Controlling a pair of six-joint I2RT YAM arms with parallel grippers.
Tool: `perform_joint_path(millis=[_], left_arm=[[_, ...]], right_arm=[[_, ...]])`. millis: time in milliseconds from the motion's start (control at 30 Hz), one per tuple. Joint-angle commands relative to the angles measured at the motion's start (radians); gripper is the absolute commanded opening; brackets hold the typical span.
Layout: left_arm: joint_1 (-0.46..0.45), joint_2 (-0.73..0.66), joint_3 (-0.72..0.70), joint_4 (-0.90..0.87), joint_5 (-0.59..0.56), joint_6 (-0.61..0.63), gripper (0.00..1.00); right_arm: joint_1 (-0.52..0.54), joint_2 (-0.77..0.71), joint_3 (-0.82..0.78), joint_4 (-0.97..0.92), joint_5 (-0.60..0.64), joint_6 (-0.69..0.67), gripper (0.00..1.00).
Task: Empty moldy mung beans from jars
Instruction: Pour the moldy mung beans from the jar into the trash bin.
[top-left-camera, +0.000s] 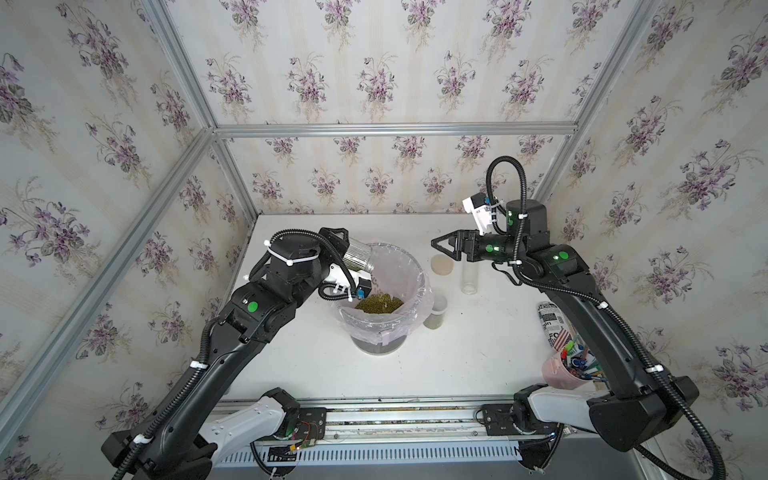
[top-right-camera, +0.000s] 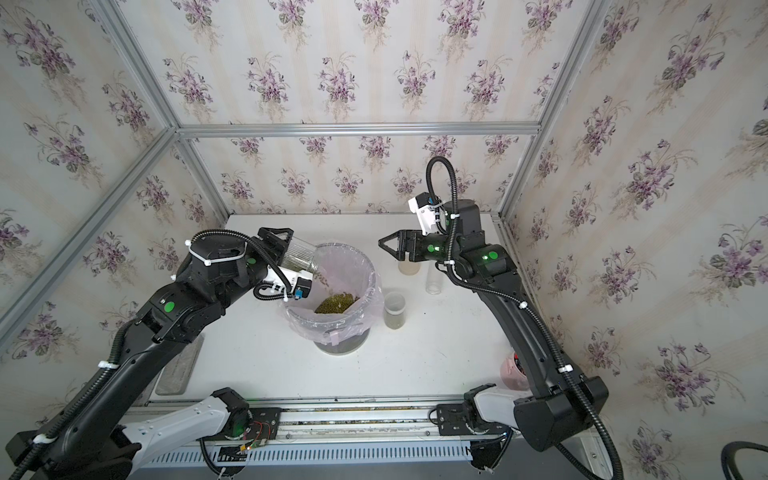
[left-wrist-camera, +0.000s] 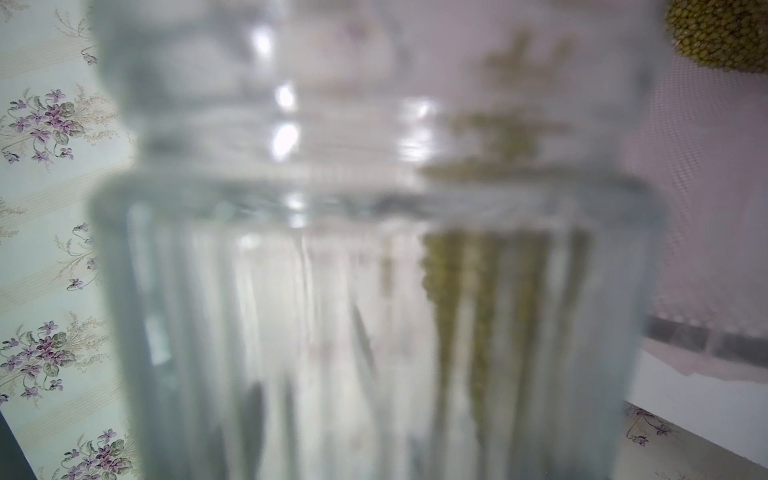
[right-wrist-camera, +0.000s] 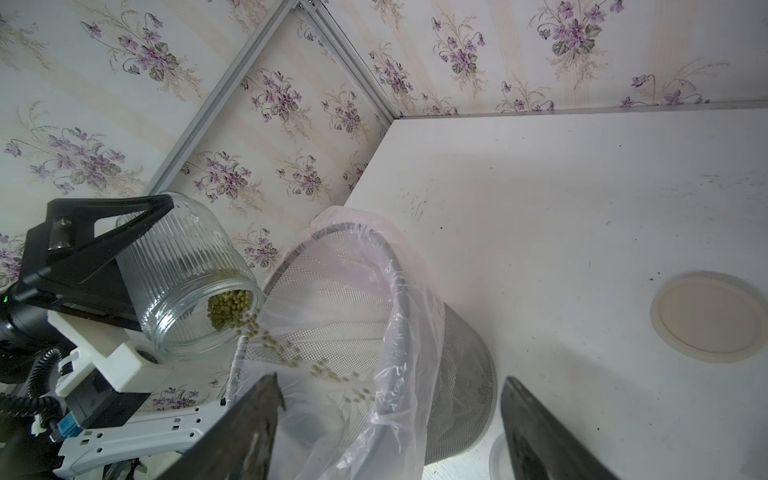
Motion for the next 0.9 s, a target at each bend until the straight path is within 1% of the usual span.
perform_joint_path(millis=[0, 333, 533, 867], left_arm=[[-0.011, 0.007, 0.003, 0.054, -0.041, 0.082, 0.0], [-0.024, 0.011, 0.003, 0.054, -0.061, 0.087, 0.0], [-0.025, 0.01, 0.013, 0.054, -0.033, 0.057, 0.0], [-0.025, 0.015, 0.011, 0.054, -0.021, 0.044, 0.0]], right_arm=[[0.0, -0.006, -0.001, 0.036, -0.015, 0.007, 0.81], [0.0, -0.007, -0.002, 0.033, -0.011, 0.008, 0.81], [0.0, -0.006, -0.002, 0.031, -0.011, 0.008, 0.81], [0.0, -0.011, -0.014, 0.038, -0.01, 0.008, 0.81]])
